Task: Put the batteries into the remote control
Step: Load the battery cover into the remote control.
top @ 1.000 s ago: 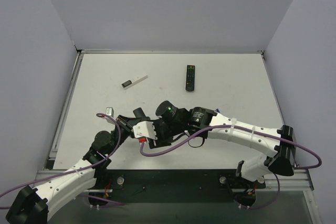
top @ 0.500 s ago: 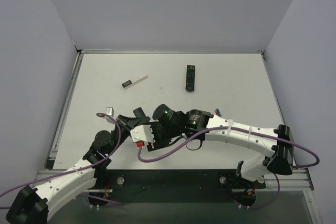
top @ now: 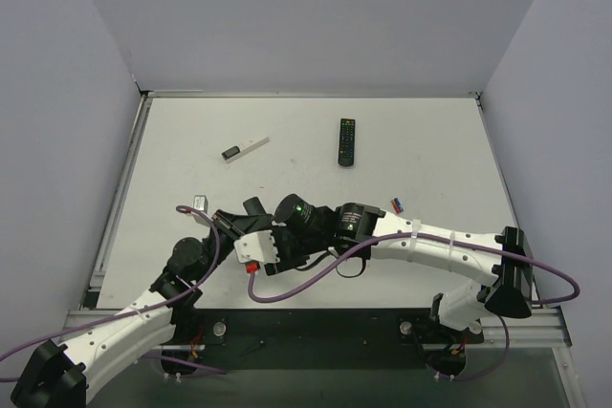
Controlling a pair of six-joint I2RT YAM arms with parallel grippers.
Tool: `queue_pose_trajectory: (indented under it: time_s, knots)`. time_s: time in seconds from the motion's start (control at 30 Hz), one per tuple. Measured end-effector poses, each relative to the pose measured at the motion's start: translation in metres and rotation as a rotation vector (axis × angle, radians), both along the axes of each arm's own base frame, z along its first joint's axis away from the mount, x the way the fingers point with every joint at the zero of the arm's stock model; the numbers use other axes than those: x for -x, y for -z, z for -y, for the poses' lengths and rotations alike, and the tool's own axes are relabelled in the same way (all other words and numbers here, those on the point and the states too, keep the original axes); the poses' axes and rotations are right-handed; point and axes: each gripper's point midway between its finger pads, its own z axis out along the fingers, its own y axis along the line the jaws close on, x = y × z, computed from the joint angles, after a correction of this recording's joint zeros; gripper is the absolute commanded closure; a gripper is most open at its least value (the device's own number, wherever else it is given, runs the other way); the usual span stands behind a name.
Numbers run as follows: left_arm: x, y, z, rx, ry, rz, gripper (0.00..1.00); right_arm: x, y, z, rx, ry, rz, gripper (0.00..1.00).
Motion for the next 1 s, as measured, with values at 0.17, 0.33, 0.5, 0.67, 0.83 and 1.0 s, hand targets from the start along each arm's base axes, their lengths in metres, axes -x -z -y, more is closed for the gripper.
queue_pose_trajectory:
  time_s: [0.17,0.33,0.5,0.67,0.83,1.0]
  knots:
    - [-0.001,0.000,0.000,-0.001,-0.002,-0.008,1.00,-0.001,0.001,0.000,0.007,0.005,0.014,0.65]
    - [-0.002,0.006,-0.001,-0.016,-0.009,-0.028,1.00,-0.003,0.007,-0.002,0.016,0.011,0.015,0.66]
    - [-0.003,0.012,-0.002,-0.034,-0.014,-0.045,1.00,-0.007,0.012,-0.003,0.011,0.020,0.001,0.66]
    - [-0.005,0.016,-0.001,-0.049,-0.019,-0.059,1.00,-0.010,0.015,-0.003,0.003,0.020,-0.043,0.65]
    - [-0.009,0.020,0.000,-0.068,-0.024,-0.073,1.00,-0.014,0.019,-0.002,-0.001,0.024,-0.083,0.65]
    - [-0.010,0.027,0.001,-0.093,-0.018,-0.085,1.00,-0.016,0.024,-0.001,0.006,0.033,-0.117,0.60]
